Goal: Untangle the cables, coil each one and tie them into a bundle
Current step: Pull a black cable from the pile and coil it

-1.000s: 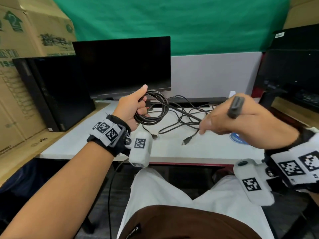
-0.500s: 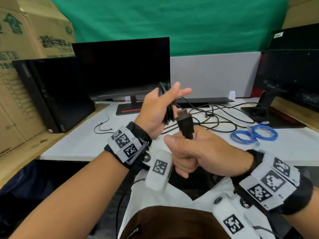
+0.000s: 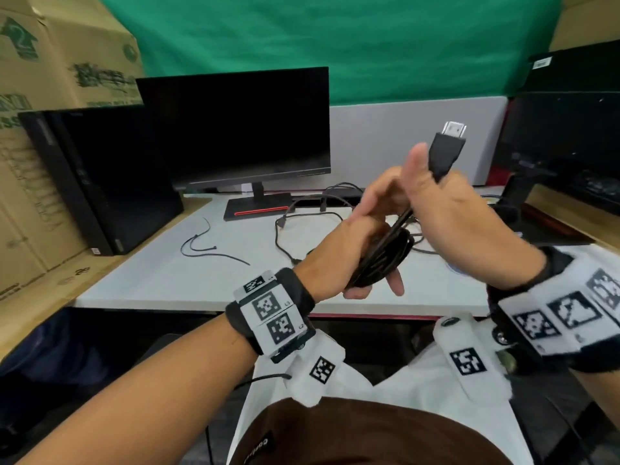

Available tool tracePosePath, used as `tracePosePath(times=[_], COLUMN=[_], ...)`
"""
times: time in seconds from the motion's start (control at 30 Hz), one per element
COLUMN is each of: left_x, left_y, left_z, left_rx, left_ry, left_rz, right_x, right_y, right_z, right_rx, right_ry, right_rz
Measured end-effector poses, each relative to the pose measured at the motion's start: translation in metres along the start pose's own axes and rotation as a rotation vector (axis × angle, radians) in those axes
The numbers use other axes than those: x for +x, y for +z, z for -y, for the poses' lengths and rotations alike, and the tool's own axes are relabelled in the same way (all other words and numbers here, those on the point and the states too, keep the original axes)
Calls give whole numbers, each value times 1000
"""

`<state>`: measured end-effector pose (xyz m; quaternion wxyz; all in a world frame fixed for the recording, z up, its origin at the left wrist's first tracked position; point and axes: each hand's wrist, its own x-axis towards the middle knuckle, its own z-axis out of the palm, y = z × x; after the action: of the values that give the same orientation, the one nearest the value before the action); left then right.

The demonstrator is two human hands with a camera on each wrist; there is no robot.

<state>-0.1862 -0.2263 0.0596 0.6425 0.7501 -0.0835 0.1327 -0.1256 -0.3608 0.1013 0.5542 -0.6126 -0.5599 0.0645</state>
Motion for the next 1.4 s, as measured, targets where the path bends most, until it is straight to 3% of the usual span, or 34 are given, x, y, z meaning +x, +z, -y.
tracePosePath(times=[0.07, 0.2, 0.3, 0.4, 0.43, 0.5, 0.57, 0.63, 0.73, 0.9, 1.0, 1.1, 1.27, 1.4], left_x=[-2, -11, -11, -7, -6, -5, -5, -5, -8, -7, -6, -5, -2, 2], left_y=[-1, 3, 1, -14, -17, -21, -21, -18, -12, -8, -8, -6, -3, 7], left_z=[-5, -5, -8, -10, -12, -16, -18, -18, -18, -18, -21, -22, -22, -22], left_rx=[-56, 73, 70, 6, -45, -87, -85, -60, 12, 94, 72, 78, 179, 259], left_ry=[-22, -11, 32, 40, 47, 84, 132, 176, 233, 277, 224, 171, 78, 113], left_rz=[119, 219, 133, -42, -79, -130, -148, -162, -178, -161, -146, -185, -295, -416], right_x=[6, 10, 9, 7, 7, 6, 6, 4, 4, 6, 9, 9, 9, 8], right_y=[-11, -13, -17, -25, -27, -24, -13, -2, 7, 6, 0, 0, 1, 2], right_z=[-10, -30, -39, -40, -41, -43, -43, -42, -39, -34, -34, -36, -40, -41], right_rx=[-13, -143, -78, 59, 101, 53, -143, -253, -128, 553, 781, 857, 743, 713], right_ry=[111, 202, 231, 112, 86, -1, -96, -88, -10, 208, 258, 255, 276, 270], right_rz=[-122, -140, -10, 162, 151, -49, -307, -325, -226, -86, -82, -94, -134, -163])
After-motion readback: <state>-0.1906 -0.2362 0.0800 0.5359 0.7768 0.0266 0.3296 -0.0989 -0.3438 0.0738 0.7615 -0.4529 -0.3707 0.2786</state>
